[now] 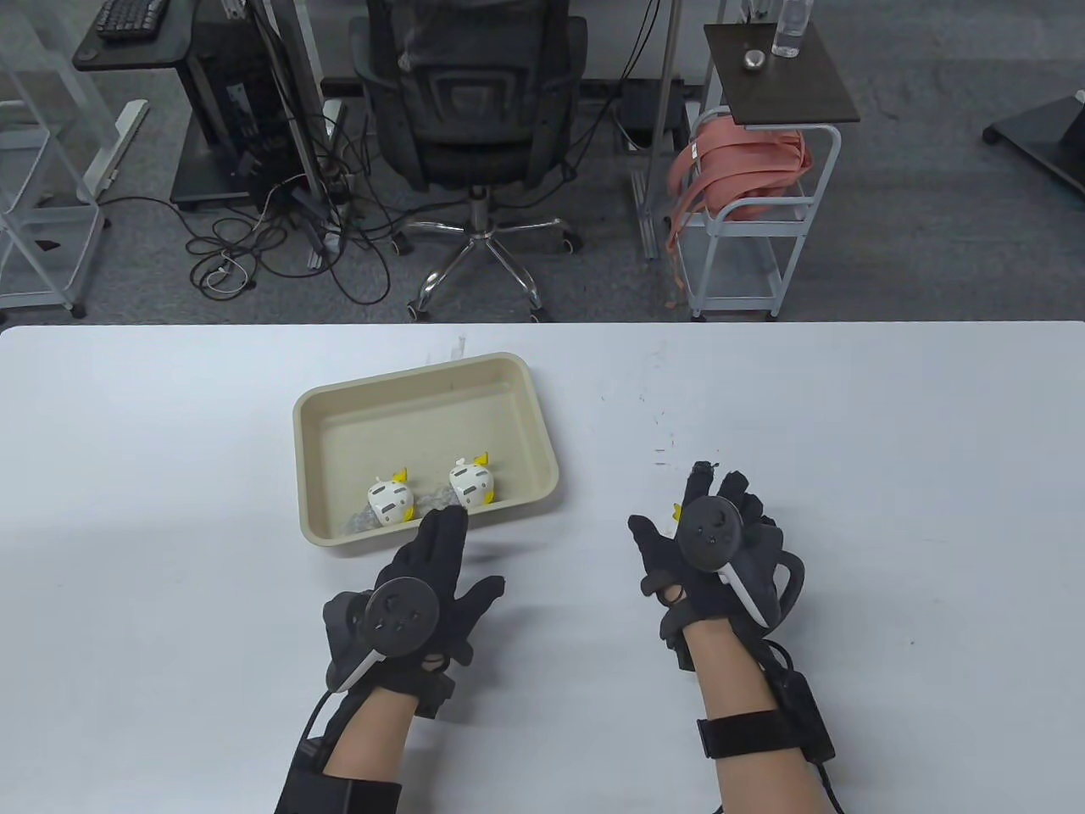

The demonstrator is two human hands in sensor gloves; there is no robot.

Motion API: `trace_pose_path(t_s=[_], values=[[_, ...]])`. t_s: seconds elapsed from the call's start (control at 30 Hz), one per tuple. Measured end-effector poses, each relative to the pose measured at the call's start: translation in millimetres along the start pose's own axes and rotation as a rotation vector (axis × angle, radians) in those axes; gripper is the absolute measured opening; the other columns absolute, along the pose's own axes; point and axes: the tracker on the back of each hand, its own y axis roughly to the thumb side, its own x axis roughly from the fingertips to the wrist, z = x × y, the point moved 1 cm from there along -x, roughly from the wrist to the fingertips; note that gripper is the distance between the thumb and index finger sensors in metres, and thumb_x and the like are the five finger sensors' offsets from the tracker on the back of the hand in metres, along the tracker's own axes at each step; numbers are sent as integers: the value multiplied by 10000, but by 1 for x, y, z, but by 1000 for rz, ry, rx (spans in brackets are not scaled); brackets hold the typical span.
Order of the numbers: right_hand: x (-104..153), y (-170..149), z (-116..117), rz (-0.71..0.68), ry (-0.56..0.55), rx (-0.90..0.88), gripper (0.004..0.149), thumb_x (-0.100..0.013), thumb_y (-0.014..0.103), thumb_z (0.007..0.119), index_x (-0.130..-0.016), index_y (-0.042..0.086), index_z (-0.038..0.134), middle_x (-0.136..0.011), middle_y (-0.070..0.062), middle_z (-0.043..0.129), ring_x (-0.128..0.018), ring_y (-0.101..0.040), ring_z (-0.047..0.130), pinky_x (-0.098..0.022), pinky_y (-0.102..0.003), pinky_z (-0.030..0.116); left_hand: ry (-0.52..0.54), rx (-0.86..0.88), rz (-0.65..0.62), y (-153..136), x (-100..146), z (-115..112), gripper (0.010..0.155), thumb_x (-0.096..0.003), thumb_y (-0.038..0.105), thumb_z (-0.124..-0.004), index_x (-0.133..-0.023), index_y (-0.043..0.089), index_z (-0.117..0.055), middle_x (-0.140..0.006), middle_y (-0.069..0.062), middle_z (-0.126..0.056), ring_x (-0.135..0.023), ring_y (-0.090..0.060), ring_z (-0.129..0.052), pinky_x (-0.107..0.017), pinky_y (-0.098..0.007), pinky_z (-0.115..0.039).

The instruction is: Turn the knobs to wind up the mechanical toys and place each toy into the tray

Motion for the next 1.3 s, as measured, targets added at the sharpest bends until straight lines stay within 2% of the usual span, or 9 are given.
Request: trace_pose_path(t_s=[0.1,0.27,0.43,0.5,0.77,0.93,1.03,1.3], values=[[-10,2,13,62,46,146,973,-472,653,793,-1145,51,431,-1126,-362,473,-872,-598,654,-607,-708,560,-7,-9,5,1,0,-1,849,-461,665,-784,-1136,251,-477,-1141,-154,-624,-910,-373,-876,-658,-534,-734],[-20,6,35,121,102,308,938,-463,644,807,-1142,93,467,-1122,-337,522,-820,-565,748,-568,-669,641,-32,-26,-9,6,0,-7,849,-463,661,-783,-1137,249,-475,-1140,-155,-623,-909,-370,-877,-658,-533,-734],[-23,4,46,130,121,337,879,-475,591,803,-1133,106,479,-1086,-337,598,-738,-520,851,-517,-628,711,-43,-59,-17,11,1,-12,844,-464,658,-783,-1135,247,-479,-1136,-156,-630,-901,-364,-887,-654,-528,-739],[-24,3,45,138,112,319,858,-479,538,820,-1125,85,481,-1066,-344,624,-722,-513,858,-507,-624,712,-47,-67,-18,13,0,-14,843,-465,657,-784,-1135,247,-478,-1136,-155,-628,-903,-364,-887,-654,-528,-740],[-21,-6,42,128,70,272,829,-465,501,860,-1088,41,564,-1001,-382,681,-687,-464,876,-493,-596,718,-60,-70,-9,13,0,-18,839,-461,652,-789,-1131,246,-488,-1130,-157,-638,-895,-361,-895,-651,-525,-745],[-16,-8,37,94,43,225,835,-469,497,848,-1079,12,547,-1000,-382,680,-685,-471,887,-493,-600,725,-69,-16,20,8,0,-19,835,-462,648,-790,-1128,236,-500,-1119,-160,-657,-887,-360,-903,-647,-524,-748],[-13,-7,29,72,20,175,839,-472,489,845,-1079,4,529,-1007,-385,667,-701,-474,878,-501,-603,721,-69,-7,27,5,0,-19,838,-461,647,-793,-1128,235,-497,-1118,-163,-658,-886,-360,-904,-647,-525,-748],[8,11,-1,-88,-62,-9,848,-474,485,845,-1047,-55,530,-999,-381,664,-708,-463,896,-498,-596,739,-70,61,48,0,0,-19,842,-460,651,-789,-1128,230,-494,-1111,-160,-673,-886,-360,-905,-645,-524,-750]])
